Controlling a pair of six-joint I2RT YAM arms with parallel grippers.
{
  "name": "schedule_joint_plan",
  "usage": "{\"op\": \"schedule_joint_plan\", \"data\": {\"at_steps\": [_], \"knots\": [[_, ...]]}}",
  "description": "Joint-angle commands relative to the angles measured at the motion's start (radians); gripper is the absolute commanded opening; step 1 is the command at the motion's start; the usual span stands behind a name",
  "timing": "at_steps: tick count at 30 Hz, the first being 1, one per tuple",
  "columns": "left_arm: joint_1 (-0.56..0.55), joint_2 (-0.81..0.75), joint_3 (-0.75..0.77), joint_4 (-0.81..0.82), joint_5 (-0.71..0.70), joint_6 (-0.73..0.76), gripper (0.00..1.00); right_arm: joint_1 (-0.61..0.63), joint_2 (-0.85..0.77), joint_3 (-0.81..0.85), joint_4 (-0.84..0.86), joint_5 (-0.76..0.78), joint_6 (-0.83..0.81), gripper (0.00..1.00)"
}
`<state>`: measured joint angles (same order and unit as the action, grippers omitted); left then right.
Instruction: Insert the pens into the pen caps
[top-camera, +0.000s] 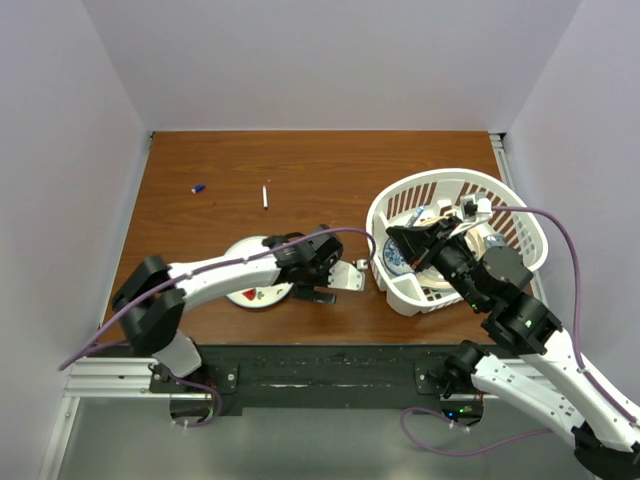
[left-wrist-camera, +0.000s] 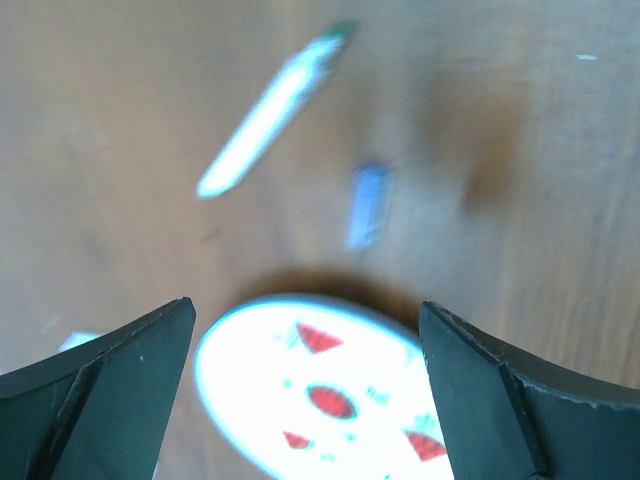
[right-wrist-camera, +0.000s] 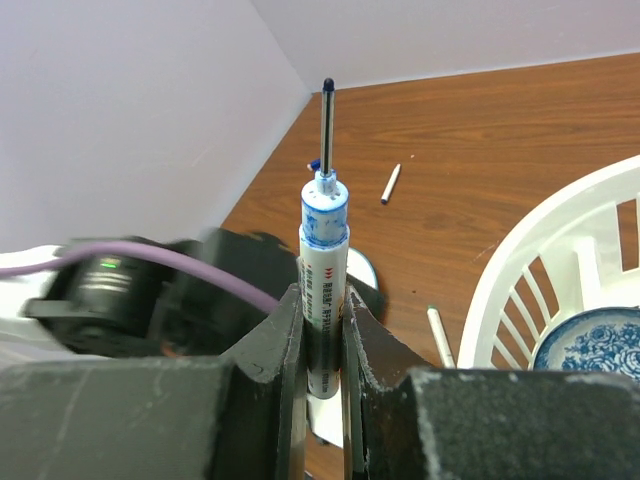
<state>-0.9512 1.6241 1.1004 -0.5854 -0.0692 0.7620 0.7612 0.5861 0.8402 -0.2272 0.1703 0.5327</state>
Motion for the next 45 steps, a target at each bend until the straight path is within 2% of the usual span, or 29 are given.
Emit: {"op": "schedule_joint_plan", "data": {"at_steps": [1,3,4,7,9,10,15,19,21,23,26,27,29,30,32,33,35,36,37,38,42,45], "knots": [[-0.001,-0.188,0.026,0.007,-0.18,-0.108,1.0,0.003,0.018,0.03,0.009,0.017,0.007,0.0],[-0.001,-0.237,0.062,0.053,-0.288,-0.186,1.0,0.006,0.018,0.031,0.008,0.023,0.004,0.0],[-0.001,-0.242,0.082,0.109,-0.443,-0.279,1.0,0.004,0.018,0.031,0.006,0.026,0.004,0.0],[0.008,-0.21,0.194,0.159,-0.783,-0.461,1.0,0.004,0.024,0.027,0.012,0.028,0.007,0.0],[0.038,-0.188,0.245,0.159,-0.733,-0.542,1.0,0.004,0.035,0.023,0.026,0.02,0.016,0.0],[0.045,-0.181,0.253,0.156,-0.624,-0.593,1.0,0.004,0.04,0.02,0.028,0.012,0.019,0.0],[0.046,-0.099,0.296,0.154,-0.399,-0.737,1.0,0.003,0.054,0.03,0.02,0.008,0.018,0.0],[0.048,-0.092,0.328,0.167,-0.461,-1.007,1.0,0.006,0.034,0.027,0.014,0.029,0.009,0.0],[0.049,-0.119,0.358,0.144,-0.507,-1.145,1.0,0.003,0.029,0.026,0.005,0.028,0.007,0.0],[0.049,-0.18,0.362,0.134,-0.523,-1.22,1.0,0.004,0.021,0.022,-0.001,0.032,0.007,0.0],[0.107,-0.284,0.28,0.222,-0.381,-1.312,1.0,0.004,0.012,0.008,0.002,0.032,0.013,0.0],[0.161,-0.309,0.25,0.246,-0.329,-1.434,1.0,0.003,0.011,0.007,0.003,0.031,0.012,0.0],[0.184,-0.377,0.159,0.262,-0.38,-1.617,0.84,0.004,0.008,0.007,0.002,0.035,0.013,0.0],[0.184,-0.394,0.133,0.257,-0.415,-1.803,0.81,0.004,0.004,0.007,0.002,0.038,0.013,0.0],[0.184,-0.391,0.118,0.181,-0.393,-1.926,0.84,0.003,-0.002,0.002,0.002,0.04,0.013,0.0],[0.184,-0.374,0.133,0.08,-0.379,-2.034,0.86,0.004,-0.006,-0.004,0.002,0.043,0.018,0.0],[0.174,-0.305,0.197,-0.052,-0.357,-2.186,0.8,0.004,-0.014,-0.009,-0.001,0.046,0.019,0.0],[0.169,-0.281,0.213,-0.104,-0.333,-2.309,0.77,0.004,-0.019,-0.012,-0.001,0.049,0.018,0.0],[0.163,-0.255,0.243,-0.225,-0.314,-2.384,0.75,0.004,-0.02,-0.015,-0.003,0.051,0.018,0.0],[0.148,-0.21,0.248,-0.273,-0.293,-2.447,0.75,0.006,-0.023,-0.016,-0.004,0.055,0.018,0.0],[0.117,-0.127,0.208,-0.291,-0.152,-2.615,0.75,0.004,-0.023,-0.01,-0.012,0.049,0.018,0.0],[0.103,-0.047,0.219,-0.358,-0.11,-2.695,0.69,0.004,-0.032,-0.012,-0.02,0.046,0.021,0.0]]}}
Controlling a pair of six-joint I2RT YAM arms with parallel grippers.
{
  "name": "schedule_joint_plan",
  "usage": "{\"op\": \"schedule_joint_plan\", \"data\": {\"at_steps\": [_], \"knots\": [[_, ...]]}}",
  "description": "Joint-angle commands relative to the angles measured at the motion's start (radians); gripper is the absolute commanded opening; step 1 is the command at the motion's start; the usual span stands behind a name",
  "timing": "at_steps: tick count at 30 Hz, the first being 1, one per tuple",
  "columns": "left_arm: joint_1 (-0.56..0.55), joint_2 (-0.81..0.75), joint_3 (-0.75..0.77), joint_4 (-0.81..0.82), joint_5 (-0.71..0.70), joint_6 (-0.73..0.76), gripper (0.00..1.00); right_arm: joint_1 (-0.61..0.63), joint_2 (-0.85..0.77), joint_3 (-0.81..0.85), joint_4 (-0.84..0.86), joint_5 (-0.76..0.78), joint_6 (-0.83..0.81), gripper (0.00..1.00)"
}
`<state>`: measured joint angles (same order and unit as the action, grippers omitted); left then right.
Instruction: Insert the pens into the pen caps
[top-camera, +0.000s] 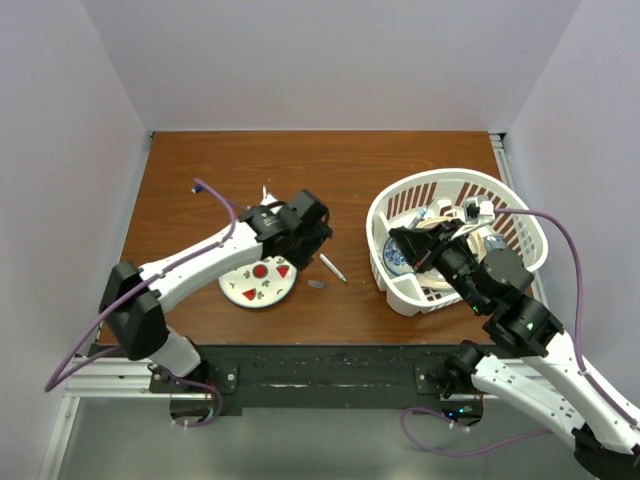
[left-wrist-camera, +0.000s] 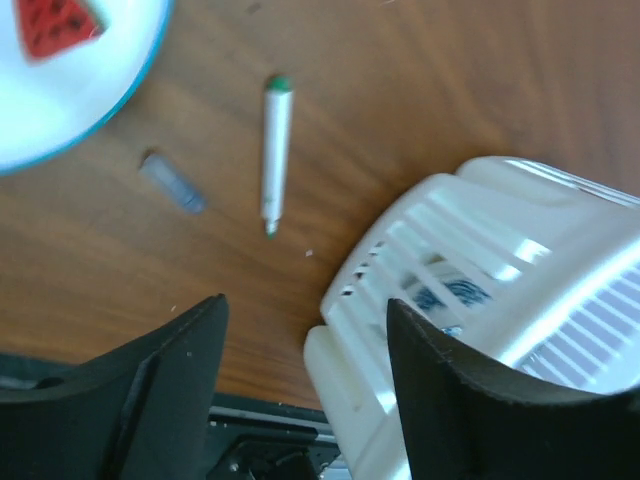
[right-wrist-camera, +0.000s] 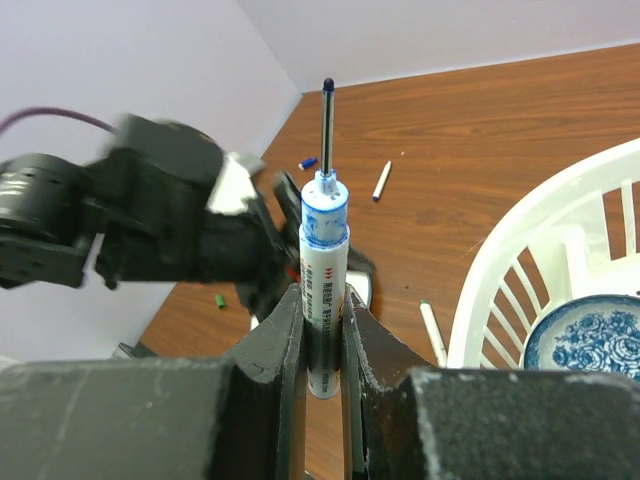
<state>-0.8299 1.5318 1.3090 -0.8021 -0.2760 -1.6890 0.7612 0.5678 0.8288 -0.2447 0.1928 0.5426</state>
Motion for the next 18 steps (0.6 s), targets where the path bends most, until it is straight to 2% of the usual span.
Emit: {"op": "schedule_joint_plan", "data": {"at_steps": [1,9,18], "knots": [[-0.018,0.075,0.013,-0.16,0.107,-0.261,0.65,0.003,-0.02,0.0,-0.008,0.026,0.011,0.0],[-0.005,0.18,-0.02,-0.154,0.167,-0.314,0.59,0.003,-0.051,0.0,-0.034,0.046,-0.001,0.0],[0.029,0.301,0.01,-0.147,0.178,-0.284,0.55,0.003,-0.054,0.003,-0.042,0.05,-0.01,0.0]]}}
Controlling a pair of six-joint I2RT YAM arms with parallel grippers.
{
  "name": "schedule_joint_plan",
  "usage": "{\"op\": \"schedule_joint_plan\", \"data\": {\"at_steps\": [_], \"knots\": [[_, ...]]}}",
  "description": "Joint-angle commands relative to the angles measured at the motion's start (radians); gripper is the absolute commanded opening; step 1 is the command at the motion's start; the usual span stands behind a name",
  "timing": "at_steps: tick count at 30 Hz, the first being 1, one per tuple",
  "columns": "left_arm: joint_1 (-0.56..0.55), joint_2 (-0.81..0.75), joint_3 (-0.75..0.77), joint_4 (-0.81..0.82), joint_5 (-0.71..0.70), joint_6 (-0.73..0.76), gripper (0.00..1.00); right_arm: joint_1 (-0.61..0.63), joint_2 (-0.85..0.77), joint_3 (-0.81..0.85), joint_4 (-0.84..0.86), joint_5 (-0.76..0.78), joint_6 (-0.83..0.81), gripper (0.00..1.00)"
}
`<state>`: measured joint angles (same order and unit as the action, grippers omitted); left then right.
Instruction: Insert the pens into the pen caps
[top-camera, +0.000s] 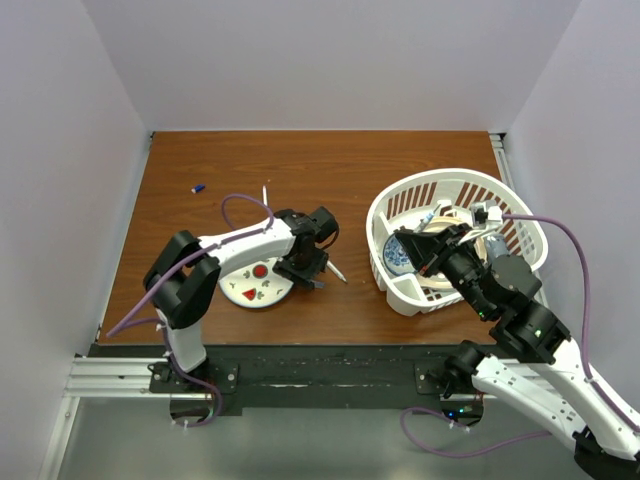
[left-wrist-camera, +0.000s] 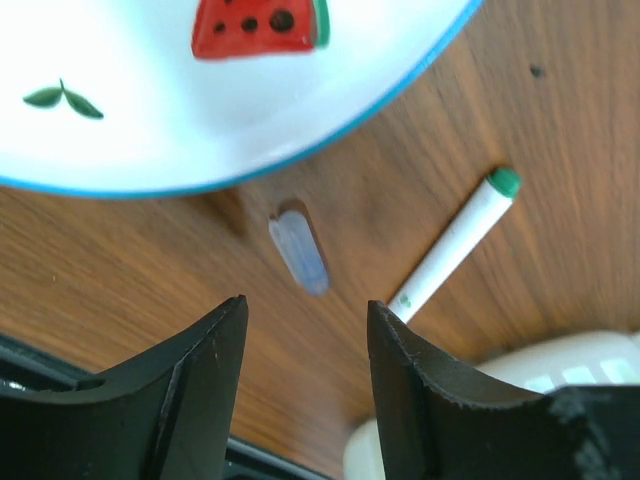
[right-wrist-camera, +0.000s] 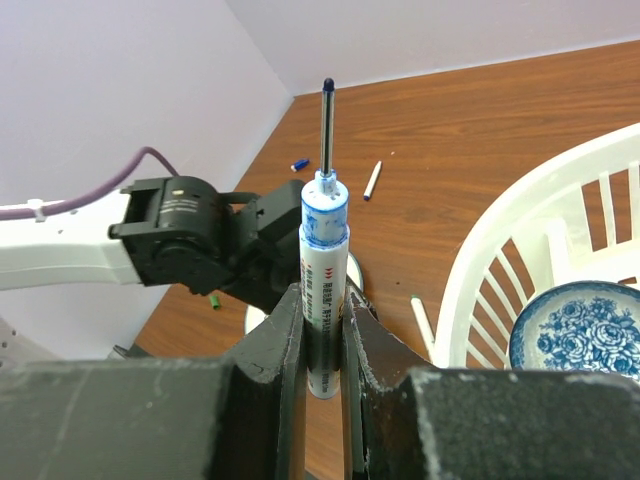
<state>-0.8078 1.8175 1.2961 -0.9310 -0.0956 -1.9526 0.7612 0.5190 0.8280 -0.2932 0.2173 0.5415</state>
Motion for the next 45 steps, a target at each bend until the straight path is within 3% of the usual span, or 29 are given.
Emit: {"op": "schedule_joint_plan", "data": {"at_steps": [1,18,25,28,32,40,42,45], "knots": [[0.007,0.029,0.026,-0.025,-0.007,-0.023,0.55,0.004,-0.005,0.003,0.008,0.027,-0.009,0.0],[0.013,0.111,0.023,-0.015,-0.039,0.023,0.47,0.004,0.009,0.01,0.014,0.011,-0.014,0.0],[0.012,0.124,0.003,-0.008,-0.026,0.049,0.38,0.004,0.006,0.002,0.02,0.002,-0.008,0.0],[0.007,0.128,0.0,0.011,-0.021,0.067,0.26,0.004,0.012,0.008,0.02,-0.006,-0.009,0.0],[-0.002,0.105,-0.001,0.018,-0.047,0.099,0.0,0.004,0.016,-0.006,0.023,-0.022,0.003,0.0],[-0.047,-0.16,0.049,0.107,-0.252,0.301,0.0,0.003,0.111,-0.036,0.055,-0.177,0.003,0.0],[-0.051,-0.281,-0.004,0.252,-0.309,0.404,0.0,0.006,0.142,-0.055,0.096,-0.251,-0.005,0.0],[-0.041,-0.473,-0.177,0.609,-0.325,0.676,0.0,0.004,0.182,-0.099,0.208,-0.377,-0.002,0.0]]}}
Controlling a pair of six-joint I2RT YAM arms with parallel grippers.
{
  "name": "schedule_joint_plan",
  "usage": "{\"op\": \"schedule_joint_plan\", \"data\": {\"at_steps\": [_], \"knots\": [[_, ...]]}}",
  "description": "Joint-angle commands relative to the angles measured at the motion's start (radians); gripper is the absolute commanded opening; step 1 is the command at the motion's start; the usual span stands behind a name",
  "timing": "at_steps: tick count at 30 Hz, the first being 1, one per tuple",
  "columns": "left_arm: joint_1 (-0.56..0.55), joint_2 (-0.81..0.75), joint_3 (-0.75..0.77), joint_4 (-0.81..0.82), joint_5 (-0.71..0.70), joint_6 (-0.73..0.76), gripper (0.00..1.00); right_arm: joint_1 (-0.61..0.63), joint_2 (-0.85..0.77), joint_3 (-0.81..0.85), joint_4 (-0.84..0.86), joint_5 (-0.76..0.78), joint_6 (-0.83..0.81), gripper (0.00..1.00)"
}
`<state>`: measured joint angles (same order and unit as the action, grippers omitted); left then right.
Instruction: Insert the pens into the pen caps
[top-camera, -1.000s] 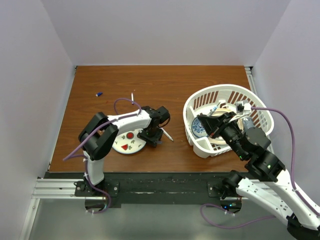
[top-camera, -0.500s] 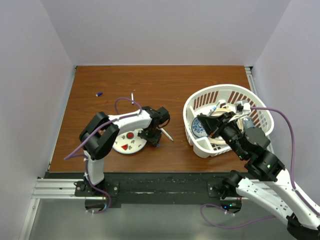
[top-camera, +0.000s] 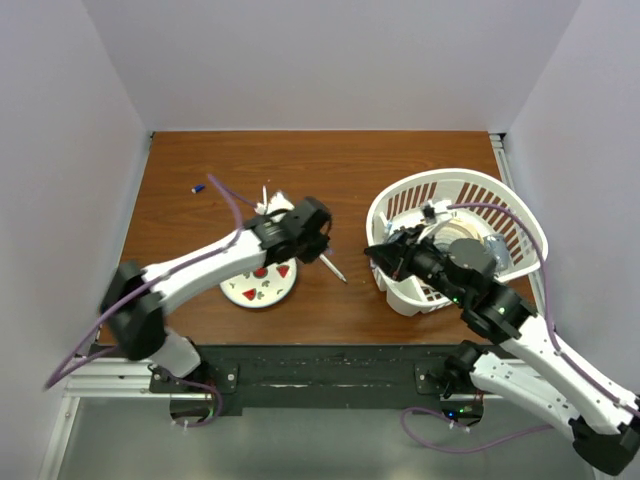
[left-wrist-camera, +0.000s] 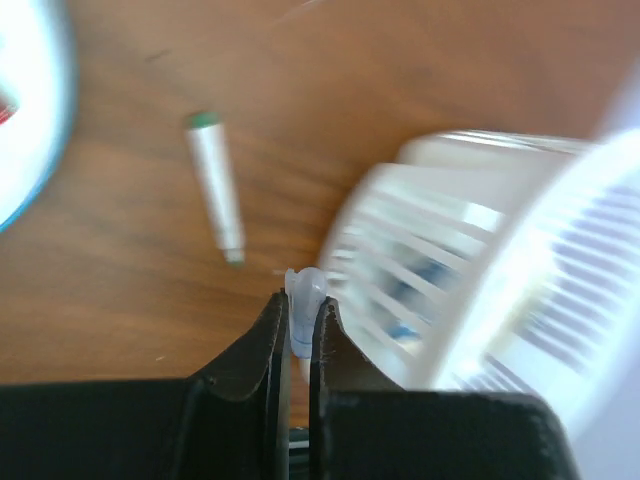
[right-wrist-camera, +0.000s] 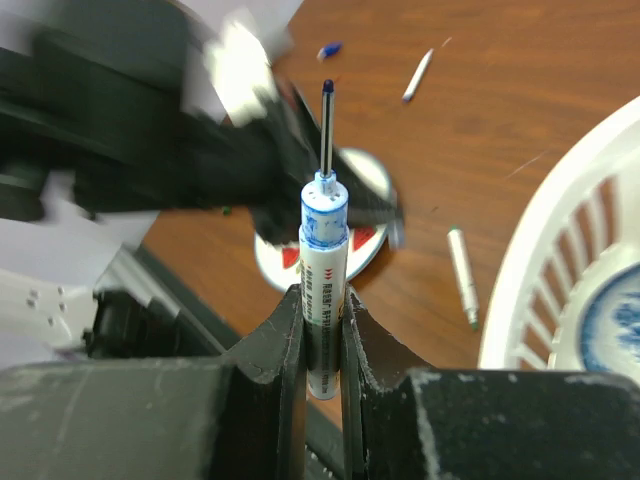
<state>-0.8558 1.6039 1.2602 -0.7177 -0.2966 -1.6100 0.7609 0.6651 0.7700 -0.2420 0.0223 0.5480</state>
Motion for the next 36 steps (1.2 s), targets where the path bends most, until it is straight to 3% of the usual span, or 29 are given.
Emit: {"op": "schedule_joint_plan", "data": {"at_steps": [1,5,10,18,31,36], "knots": [[0.012,-0.306,-0.191,0.561,-0.121,0.446,0.0,0.003,0.048,-0.05,0.183,-0.206,0.0,0.0],[0.076,-0.505,-0.396,0.849,0.008,0.636,0.0,0.005,0.123,-0.1,0.311,-0.304,0.009,0.0],[0.124,-0.588,-0.377,0.903,0.14,0.83,0.0,0.005,0.281,-0.112,0.527,-0.48,0.029,0.0],[0.138,-0.607,-0.348,0.979,0.356,0.927,0.0,0.009,0.461,-0.066,0.728,-0.651,0.075,0.0],[0.138,-0.587,-0.357,0.991,0.497,0.884,0.0,0.012,0.488,-0.029,0.635,-0.636,0.023,0.0],[0.138,-0.599,-0.37,0.969,0.479,0.889,0.0,0.012,0.472,-0.032,0.619,-0.619,0.017,0.0]]}}
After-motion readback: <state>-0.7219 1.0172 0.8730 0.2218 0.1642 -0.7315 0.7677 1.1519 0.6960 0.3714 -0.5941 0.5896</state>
